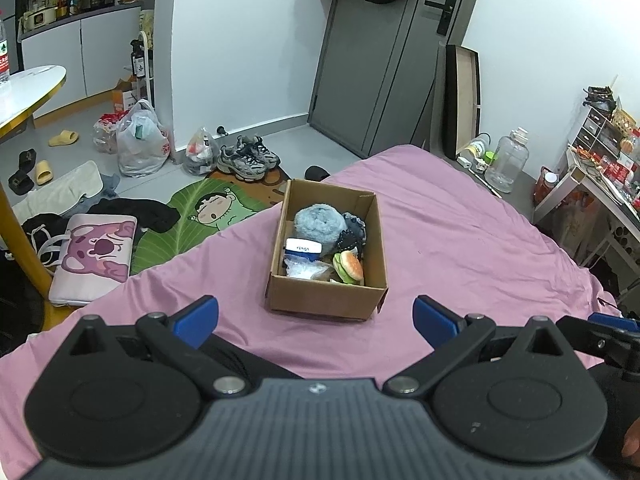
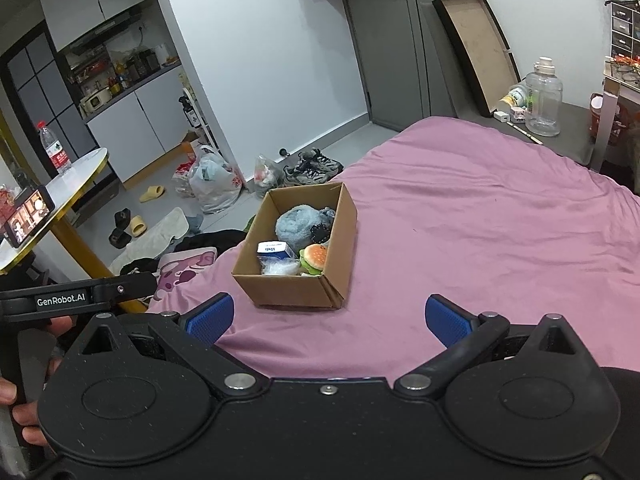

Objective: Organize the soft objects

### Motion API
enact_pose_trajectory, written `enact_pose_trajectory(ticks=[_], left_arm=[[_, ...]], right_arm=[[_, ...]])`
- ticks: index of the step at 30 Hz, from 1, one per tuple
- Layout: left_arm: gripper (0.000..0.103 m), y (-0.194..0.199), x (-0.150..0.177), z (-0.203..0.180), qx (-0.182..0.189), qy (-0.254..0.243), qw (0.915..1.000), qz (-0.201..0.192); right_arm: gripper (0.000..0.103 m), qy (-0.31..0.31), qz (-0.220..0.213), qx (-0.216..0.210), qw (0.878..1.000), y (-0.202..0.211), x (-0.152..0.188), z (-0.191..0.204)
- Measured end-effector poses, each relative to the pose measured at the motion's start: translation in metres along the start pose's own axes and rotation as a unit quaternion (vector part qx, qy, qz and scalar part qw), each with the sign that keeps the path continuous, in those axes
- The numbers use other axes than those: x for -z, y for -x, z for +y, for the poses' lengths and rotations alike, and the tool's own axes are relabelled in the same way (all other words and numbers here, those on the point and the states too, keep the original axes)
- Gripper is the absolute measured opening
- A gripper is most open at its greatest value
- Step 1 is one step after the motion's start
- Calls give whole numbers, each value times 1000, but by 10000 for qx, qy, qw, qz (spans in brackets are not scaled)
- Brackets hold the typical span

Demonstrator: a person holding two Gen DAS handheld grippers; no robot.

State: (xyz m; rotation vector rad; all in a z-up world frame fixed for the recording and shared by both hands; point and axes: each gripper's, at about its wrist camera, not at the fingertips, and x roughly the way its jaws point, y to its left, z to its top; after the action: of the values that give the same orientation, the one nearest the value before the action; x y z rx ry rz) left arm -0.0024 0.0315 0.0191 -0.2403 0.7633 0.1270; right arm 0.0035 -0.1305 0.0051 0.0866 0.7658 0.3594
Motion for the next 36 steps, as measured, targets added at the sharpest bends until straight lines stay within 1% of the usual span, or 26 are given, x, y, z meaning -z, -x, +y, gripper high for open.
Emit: enact_pose_trajectory(ticks=[36], left_arm=[[102, 3, 3, -2, -7, -68, 10000, 0]], right_arm=[[103, 26, -31, 60, 10000, 3, 1, 5]])
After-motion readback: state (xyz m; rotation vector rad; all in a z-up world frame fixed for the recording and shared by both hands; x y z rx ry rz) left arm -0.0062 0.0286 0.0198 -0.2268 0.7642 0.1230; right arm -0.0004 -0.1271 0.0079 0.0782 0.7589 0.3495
